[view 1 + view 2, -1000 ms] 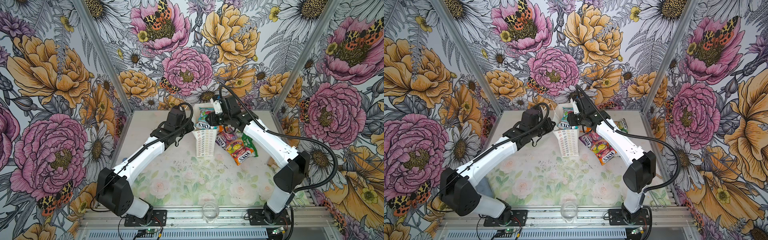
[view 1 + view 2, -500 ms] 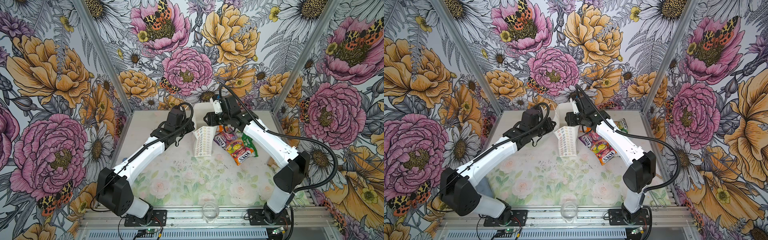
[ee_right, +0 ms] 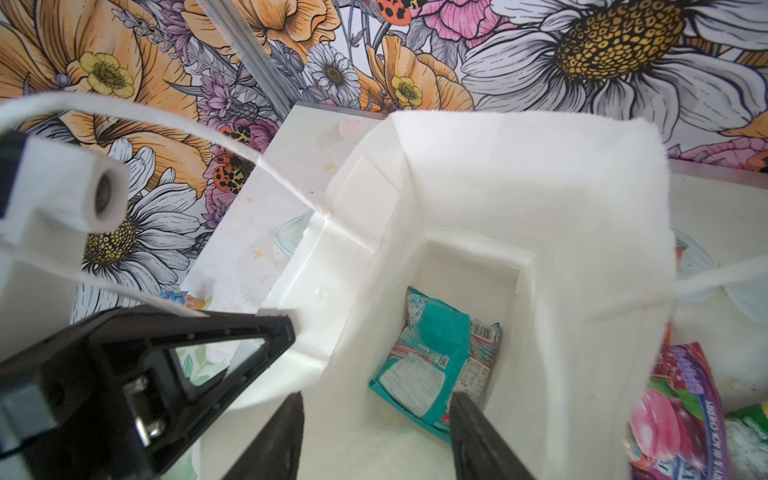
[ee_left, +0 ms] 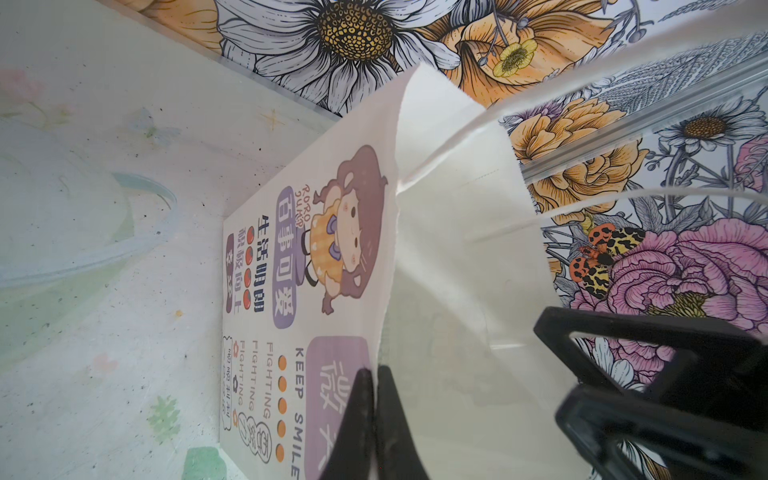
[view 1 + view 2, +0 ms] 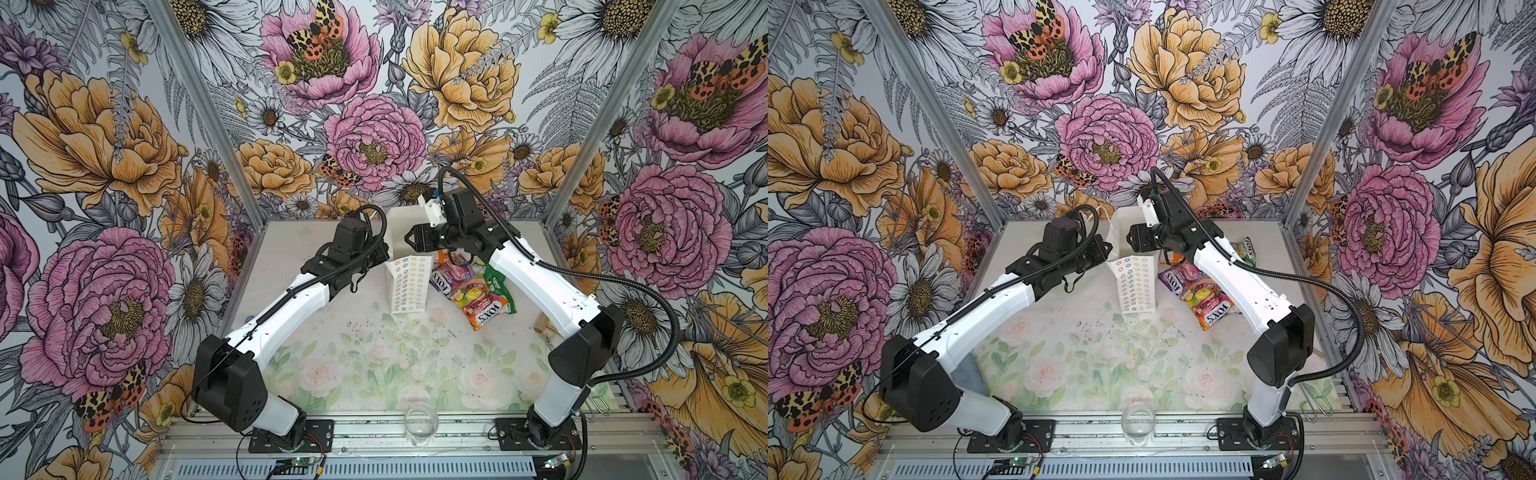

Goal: Place the snacks into the paper bag
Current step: 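Open the right gripper and lift it out of the bag, then move the right gripper down to the multicolour Fox's fruits packet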

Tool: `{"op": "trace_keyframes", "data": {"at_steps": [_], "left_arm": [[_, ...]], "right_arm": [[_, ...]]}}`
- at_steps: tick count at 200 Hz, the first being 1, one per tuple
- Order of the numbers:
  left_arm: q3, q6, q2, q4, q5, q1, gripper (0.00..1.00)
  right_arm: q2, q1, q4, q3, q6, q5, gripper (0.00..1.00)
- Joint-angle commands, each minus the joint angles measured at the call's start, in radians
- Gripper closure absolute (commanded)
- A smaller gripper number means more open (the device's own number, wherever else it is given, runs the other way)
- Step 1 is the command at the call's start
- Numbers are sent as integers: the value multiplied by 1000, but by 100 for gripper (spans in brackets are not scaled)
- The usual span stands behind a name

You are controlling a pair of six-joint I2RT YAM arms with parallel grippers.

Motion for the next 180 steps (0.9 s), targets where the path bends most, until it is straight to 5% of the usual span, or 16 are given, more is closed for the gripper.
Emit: {"op": "trace_keyframes", "data": {"at_steps": [1,50,123,145,154,180], "left_arm": [[-3,-7,6,26,22,9,100],[-6,-9,3,27,27,8,100],[-15,-6,-12,27,31,17,100],[-17,-7,-11,28,36,17,100],[-16,-7,-11,30,38,17,100],[-16,-7,-7,32,44,20,100]], "right_arm": [[-91,0,-34,53,-35,-56,39],[-229,-1,-96,29,-88,-42,31],[-380,-18,-322,-85,-137,243,23],[-393,-32,-397,-137,-126,320,17],[-397,-38,-418,-172,-113,343,1],[-410,-62,-432,-273,-88,366,0]]}}
